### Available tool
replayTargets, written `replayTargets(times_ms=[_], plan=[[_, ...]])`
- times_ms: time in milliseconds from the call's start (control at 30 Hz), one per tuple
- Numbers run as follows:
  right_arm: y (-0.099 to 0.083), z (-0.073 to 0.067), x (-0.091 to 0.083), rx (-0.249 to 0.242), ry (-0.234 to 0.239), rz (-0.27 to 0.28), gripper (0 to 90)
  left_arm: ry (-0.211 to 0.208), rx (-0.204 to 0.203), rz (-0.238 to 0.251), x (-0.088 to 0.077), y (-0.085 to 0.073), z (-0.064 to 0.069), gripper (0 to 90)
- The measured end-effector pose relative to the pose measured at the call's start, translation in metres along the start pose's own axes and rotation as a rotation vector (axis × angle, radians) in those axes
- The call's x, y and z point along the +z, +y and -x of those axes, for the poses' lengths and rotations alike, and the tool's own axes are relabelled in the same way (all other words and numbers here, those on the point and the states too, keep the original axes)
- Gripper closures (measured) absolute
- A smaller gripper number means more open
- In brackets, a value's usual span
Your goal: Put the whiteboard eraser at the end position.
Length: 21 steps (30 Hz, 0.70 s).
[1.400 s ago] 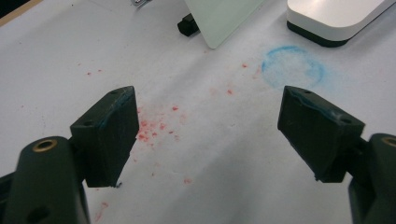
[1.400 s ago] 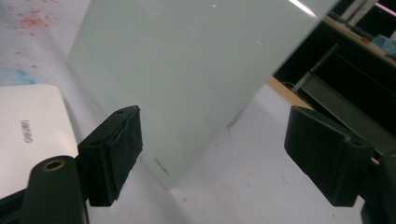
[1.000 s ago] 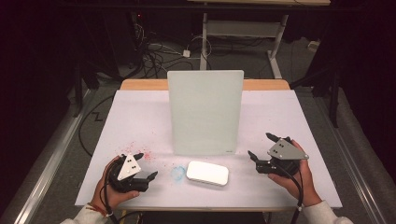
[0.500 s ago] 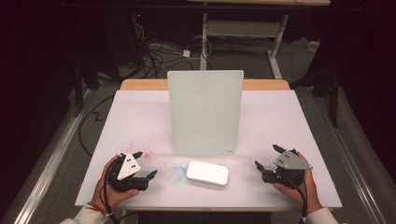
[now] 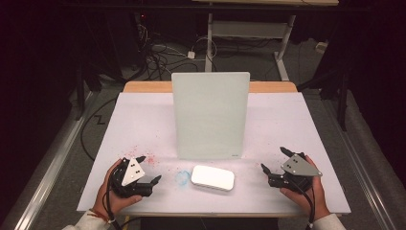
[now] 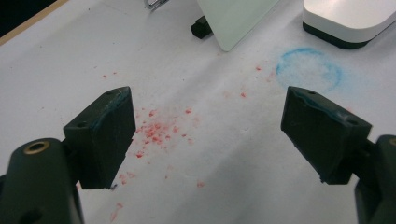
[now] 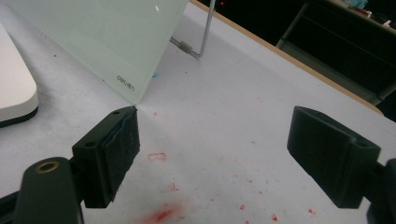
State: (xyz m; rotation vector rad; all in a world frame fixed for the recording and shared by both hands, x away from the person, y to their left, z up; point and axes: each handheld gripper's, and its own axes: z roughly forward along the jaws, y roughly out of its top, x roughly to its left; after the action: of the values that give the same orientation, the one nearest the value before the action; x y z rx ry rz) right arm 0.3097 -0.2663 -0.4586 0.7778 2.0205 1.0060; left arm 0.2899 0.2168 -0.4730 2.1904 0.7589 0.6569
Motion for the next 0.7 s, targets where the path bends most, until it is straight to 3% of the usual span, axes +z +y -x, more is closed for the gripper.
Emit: replayTargets(times_ms=[700], plan=[[0.0014,0.0023,-0.0018,0.007,-0.009,0.011,18.6,-0.005,-0.019,0.0,0.0038,0.0013,-0.002,17.3]])
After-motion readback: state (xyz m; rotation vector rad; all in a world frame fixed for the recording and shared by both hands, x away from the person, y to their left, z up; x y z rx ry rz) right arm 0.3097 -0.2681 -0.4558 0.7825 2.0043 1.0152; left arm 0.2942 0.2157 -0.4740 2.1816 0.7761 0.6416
